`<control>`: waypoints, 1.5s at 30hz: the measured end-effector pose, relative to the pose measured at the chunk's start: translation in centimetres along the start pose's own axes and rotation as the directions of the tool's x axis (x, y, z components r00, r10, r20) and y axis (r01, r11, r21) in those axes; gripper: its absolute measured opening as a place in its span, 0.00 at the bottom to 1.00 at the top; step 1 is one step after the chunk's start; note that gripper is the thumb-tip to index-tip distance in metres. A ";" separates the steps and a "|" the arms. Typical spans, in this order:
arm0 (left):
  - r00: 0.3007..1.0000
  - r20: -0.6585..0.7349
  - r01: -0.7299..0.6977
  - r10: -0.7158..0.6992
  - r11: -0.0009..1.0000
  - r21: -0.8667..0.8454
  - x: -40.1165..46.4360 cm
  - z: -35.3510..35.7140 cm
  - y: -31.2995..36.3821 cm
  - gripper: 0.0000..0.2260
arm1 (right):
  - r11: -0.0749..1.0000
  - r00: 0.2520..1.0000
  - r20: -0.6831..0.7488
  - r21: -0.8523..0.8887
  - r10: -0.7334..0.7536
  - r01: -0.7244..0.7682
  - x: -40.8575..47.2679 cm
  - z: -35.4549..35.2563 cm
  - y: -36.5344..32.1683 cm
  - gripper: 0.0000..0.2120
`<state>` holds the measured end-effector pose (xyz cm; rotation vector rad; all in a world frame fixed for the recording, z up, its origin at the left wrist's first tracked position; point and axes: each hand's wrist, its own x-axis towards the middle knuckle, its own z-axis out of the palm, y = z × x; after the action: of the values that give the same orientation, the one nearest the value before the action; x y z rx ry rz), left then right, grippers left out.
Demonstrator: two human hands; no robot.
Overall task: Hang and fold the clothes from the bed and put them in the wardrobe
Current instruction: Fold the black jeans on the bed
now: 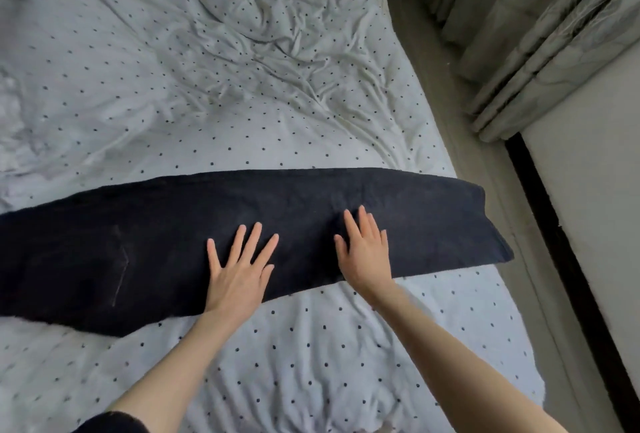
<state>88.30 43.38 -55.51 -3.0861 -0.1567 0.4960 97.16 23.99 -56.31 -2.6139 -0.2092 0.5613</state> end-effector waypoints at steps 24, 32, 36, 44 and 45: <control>0.705 0.203 0.433 -0.680 0.186 -0.882 -12.1 5.8 -36.8 0.29 | 0.605 0.756 0.196 -0.492 -0.624 0.626 -2.8 19.5 -36.5 0.32; 0.781 0.415 0.494 -0.467 0.057 -0.867 -10.3 7.0 -41.0 0.29 | 0.633 0.853 0.320 -0.574 -0.411 0.520 0.9 22.1 -39.5 0.34; 0.775 0.434 0.477 -0.459 -0.026 -0.879 -9.7 6.7 -42.5 0.25 | 0.660 0.852 0.231 -0.549 -0.470 0.513 -1.1 22.9 -39.6 0.31; 0.822 0.234 0.361 -0.519 0.158 -0.919 -10.4 3.4 -42.2 0.14 | 0.642 0.842 0.299 -0.548 -0.449 0.537 -2.2 23.2 -38.4 0.29; 0.824 0.175 0.352 -0.540 0.244 -0.904 -10.5 2.5 -41.7 0.14 | 0.650 0.837 0.315 -0.529 -0.447 0.546 -2.1 23.0 -38.5 0.29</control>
<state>73.55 83.77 -53.48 -3.6784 -1.9226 0.0492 83.62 66.82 -56.38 -2.8896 -1.3295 0.5573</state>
